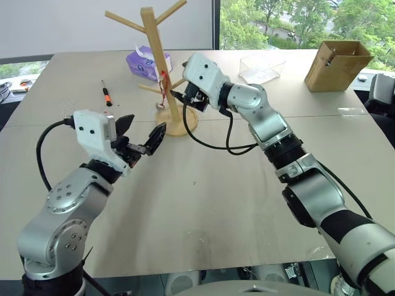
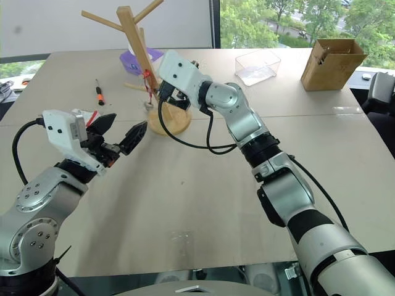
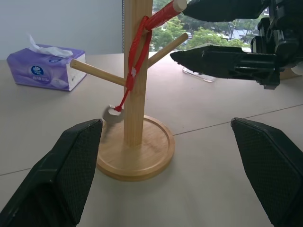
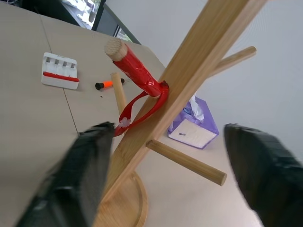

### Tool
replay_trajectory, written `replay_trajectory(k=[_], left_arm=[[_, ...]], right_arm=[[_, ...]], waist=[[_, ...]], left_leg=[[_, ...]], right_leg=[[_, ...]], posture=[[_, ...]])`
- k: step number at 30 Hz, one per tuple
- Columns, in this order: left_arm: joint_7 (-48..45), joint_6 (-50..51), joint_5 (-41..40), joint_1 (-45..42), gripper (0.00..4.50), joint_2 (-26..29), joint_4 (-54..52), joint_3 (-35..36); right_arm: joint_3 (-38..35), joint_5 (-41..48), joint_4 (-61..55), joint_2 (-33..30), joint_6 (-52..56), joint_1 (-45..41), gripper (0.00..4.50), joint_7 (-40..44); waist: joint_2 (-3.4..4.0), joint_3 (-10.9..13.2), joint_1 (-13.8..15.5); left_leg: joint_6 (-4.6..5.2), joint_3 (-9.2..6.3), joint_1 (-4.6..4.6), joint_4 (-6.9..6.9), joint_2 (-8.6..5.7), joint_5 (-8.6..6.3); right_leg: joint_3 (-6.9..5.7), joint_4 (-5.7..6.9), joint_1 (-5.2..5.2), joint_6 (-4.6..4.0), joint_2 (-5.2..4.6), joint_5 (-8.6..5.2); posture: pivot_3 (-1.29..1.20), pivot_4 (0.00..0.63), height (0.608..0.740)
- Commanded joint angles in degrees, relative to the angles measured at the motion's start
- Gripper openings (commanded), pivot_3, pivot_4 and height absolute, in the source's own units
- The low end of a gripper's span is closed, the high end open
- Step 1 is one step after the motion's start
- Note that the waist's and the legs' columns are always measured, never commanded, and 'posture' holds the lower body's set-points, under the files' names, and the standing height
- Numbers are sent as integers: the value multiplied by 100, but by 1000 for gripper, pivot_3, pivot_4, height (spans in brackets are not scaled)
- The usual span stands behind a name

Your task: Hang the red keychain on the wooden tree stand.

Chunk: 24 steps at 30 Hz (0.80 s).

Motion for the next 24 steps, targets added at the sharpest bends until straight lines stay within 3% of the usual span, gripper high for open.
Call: replay_trajectory(k=[1, 5, 10, 14, 24], left_arm=[[296, -240, 414, -199, 4500, -197, 147, -56], [674, -734, 1490, -109, 4500, -434, 560, -355], [1023, -2150, 2776, 108, 4500, -973, 1364, -598], [952, -3053, 3182, 143, 4500, -1319, 2086, -667], [712, -4111, 3255, 359, 4500, -1643, 3120, -407]], right_arm=[[-409, 293, -667, -294, 137, 431, 4456, 33], [-996, 515, -1386, -636, 507, 1397, 4456, -394], [-1920, 782, -1973, -936, 822, 2741, 4456, -1101], [-2492, 1054, -2197, -906, 672, 3550, 4456, -1521], [-2808, 1118, -1608, -944, -161, 4102, 4456, -1902]], waist=[[-2, -1, 7], [-3, -2, 3], [-2, -3, -4], [-2, -5, -7], [-3, -10, -11]], left_leg=[[0, -2, 0, 1, -2, 0], [0, -3, 2, 2, -4, 0], [0, 4, 4, -2, -3, 0], [1, 10, 8, -3, -4, 0], [3, 22, 23, -4, 0, -1]], right_leg=[[-3, -1, 4, 0, -3, 0], [-5, 0, 9, 1, -5, 1], [0, 0, 7, 1, -2, 1], [-1, 1, 8, 1, 0, 0], [23, 1, 9, 2, 9, 0]], posture=[[0, 150, 740], [0, 150, 740], [0, 150, 740], [0, 150, 740], [0, 150, 740]])
